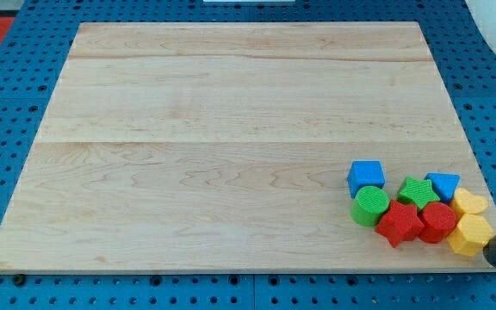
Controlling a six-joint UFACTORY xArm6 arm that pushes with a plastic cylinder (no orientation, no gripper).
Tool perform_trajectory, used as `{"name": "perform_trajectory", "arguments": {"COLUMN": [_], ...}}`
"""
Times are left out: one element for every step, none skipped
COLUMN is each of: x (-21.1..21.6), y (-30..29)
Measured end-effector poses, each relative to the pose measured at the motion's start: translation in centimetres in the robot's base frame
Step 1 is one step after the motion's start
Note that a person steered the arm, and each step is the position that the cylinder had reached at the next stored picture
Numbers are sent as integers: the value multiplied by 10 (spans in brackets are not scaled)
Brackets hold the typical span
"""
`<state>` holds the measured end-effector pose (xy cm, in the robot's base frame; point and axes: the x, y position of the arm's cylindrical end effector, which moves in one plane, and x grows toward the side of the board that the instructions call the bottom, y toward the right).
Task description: Slightly separate the red star from the red circle
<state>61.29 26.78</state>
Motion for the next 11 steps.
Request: {"name": "perform_trajectory", "arguments": {"x": [-7, -13, -17, -21, -23, -23, -23, -23, -20, -6, -3], "y": [-5, -19, -33, -41, -50, -65, -65, -66, -83, -94, -95]}}
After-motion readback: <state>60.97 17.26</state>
